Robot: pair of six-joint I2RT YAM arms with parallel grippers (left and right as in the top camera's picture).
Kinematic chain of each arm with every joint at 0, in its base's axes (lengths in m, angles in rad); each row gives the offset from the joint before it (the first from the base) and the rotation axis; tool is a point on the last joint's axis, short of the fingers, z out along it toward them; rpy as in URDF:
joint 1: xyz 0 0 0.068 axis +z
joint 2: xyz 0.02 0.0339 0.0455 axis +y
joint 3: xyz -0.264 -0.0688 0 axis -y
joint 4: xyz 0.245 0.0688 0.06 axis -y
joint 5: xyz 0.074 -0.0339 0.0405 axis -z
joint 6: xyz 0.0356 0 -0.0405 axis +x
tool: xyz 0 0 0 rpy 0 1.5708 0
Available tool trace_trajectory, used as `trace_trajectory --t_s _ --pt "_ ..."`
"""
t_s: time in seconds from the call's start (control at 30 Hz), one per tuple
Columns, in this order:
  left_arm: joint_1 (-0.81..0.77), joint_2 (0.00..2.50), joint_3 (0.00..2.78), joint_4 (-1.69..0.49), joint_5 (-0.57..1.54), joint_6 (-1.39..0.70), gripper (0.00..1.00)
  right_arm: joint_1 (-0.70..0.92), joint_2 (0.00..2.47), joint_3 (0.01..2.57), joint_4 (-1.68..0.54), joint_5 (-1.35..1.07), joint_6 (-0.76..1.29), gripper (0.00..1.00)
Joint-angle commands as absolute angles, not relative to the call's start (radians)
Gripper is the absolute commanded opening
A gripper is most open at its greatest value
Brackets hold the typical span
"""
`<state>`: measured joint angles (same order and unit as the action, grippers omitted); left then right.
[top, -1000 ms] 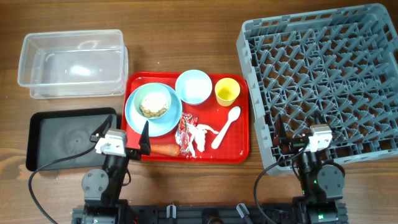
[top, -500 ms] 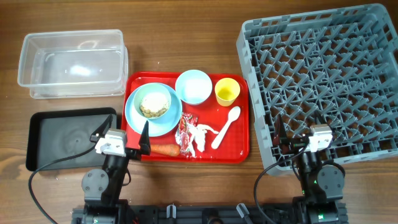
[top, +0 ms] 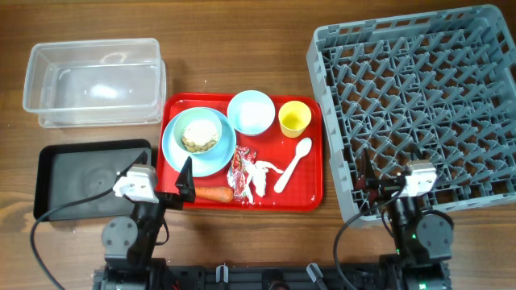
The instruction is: Sort waste into correct bins and load items into the dishwasher rack
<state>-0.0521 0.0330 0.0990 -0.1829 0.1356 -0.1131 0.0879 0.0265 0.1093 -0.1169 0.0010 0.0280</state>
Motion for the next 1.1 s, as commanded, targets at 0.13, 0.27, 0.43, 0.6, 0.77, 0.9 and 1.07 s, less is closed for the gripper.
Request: trace_trajectory --t_s 0.13,0.27,0.43,0.6,0.77,0.9,1.07 --pt "-0.049 0.342 0.386 -0.333 0.152 -0.233 1.00 0.080 0.195 0.409 -0.364 -0.001 0.168 1.00" --pt "-0.052 0.646 0.609 -0.482 0.219 -0.234 1.00 0.080 0.376 0.585 -0.563 -0.001 0.193 1.00" --pt "-0.149 0.953 0.895 -0.788 0.220 -0.270 1.00 0.080 0.612 0.764 -0.743 0.002 0.233 1.00" --pt "-0.188 1.101 0.976 -0.899 0.247 -0.278 1.00 0.080 0.743 0.785 -0.768 -0.001 0.247 1.00" --pt "-0.197 1.185 0.976 -0.750 0.363 -0.317 1.00 0.080 0.777 0.785 -0.768 -0.003 0.247 1.00" --pt "-0.332 1.331 0.976 -0.678 0.279 -0.324 1.00 0.080 0.777 0.785 -0.768 -0.004 0.247 1.00" --pt "-0.520 1.565 0.976 -0.655 0.158 -0.318 0.99 0.080 0.777 0.785 -0.769 -0.004 0.247 1.00"
